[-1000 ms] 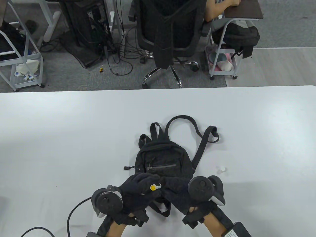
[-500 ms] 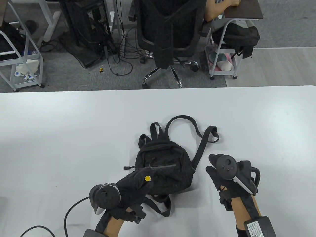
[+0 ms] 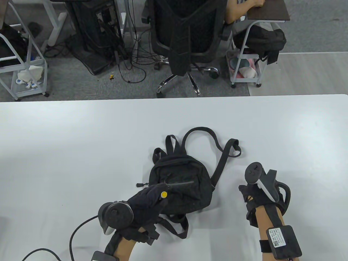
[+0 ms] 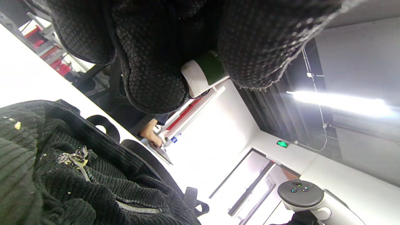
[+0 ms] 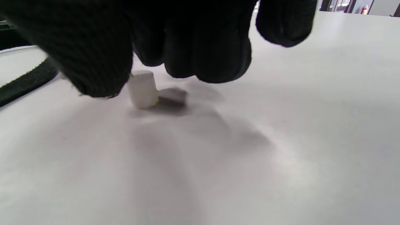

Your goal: Apply lubricant on backpack

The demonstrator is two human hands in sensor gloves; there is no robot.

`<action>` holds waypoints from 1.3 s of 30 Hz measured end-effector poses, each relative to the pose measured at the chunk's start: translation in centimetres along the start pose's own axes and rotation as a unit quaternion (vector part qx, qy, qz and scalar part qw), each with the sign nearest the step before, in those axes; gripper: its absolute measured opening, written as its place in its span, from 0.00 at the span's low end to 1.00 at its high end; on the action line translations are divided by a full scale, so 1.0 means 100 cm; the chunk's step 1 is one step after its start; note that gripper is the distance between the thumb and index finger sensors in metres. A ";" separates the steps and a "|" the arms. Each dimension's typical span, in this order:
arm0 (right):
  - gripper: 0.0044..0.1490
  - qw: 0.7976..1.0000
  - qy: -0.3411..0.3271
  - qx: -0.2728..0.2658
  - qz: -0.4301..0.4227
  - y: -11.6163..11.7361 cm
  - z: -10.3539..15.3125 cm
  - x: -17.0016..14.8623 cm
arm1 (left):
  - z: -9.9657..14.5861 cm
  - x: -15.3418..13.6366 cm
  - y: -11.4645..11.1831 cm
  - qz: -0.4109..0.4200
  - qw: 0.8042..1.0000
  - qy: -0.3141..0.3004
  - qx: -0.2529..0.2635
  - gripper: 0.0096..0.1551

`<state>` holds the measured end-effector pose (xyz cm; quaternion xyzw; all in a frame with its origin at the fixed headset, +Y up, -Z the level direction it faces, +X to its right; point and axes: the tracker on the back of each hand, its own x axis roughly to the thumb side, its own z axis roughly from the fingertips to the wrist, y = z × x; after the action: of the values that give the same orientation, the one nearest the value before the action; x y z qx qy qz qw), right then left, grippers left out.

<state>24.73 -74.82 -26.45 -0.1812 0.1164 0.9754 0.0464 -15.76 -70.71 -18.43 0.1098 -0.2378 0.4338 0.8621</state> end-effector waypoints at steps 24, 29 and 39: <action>0.32 0.931 -0.279 -0.115 -0.204 -0.062 0.085 0.041 | -0.001 0.009 -0.015 -0.005 0.998 -0.038 -0.059 0.30; 0.31 0.865 -0.416 -0.144 -0.242 -0.056 0.122 0.072 | -0.002 0.015 -0.023 -0.017 0.994 -0.058 -0.089 0.30; 0.31 0.843 -0.471 -0.157 -0.209 -0.047 0.153 0.094 | 0.000 0.017 -0.030 -0.032 0.992 -0.058 -0.106 0.30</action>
<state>11.34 -66.10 -16.98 0.2749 -0.1150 0.9159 0.2689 -12.45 -71.35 -17.56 0.0502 -0.3287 0.3706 0.8672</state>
